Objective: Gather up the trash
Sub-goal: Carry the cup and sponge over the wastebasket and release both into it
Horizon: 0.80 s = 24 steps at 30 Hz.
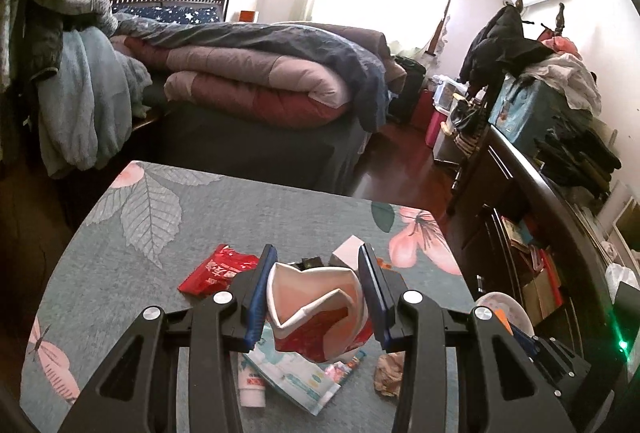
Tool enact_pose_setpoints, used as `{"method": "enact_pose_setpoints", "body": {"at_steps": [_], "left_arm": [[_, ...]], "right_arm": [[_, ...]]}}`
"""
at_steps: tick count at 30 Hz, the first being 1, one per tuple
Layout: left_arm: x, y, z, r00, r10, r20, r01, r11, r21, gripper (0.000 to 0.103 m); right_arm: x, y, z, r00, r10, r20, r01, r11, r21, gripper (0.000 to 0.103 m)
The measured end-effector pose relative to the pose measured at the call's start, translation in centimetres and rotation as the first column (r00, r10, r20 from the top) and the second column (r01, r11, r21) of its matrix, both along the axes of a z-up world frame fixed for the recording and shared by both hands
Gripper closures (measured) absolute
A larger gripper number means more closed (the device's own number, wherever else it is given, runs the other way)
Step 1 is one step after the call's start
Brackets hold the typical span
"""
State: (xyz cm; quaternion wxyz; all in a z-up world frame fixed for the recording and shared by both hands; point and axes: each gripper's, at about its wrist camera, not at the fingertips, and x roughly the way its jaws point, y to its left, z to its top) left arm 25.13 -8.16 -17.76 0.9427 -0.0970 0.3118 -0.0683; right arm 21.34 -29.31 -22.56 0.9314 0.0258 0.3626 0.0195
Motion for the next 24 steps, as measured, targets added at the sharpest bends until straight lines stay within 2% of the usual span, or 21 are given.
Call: {"method": "enact_pose_setpoints", "body": {"at_steps": [7,14,24], "left_arm": [[-1.4,-2.5,1.5,0.998,-0.048,0.039,0.048,0.999,0.023,0.061],[-2.7,-6.0,3.1,0.99,-0.121,0.077,0.119,0.992,0.031,0.061],[-3.5,-12.0,4.0,0.963,-0.249,0.106,0.243,0.968,0.062,0.061]], "right_arm": [[-2.6,-1.2,1.5,0.999,-0.007,0.034,0.006,1.0,0.011,0.064],[-5.0,-4.2,2.8,0.996,-0.056,0.066,0.054,0.998,0.035,0.064],[-7.3,-9.0,3.2,0.982,-0.169,0.08,0.165,0.985,0.054,0.064]]}}
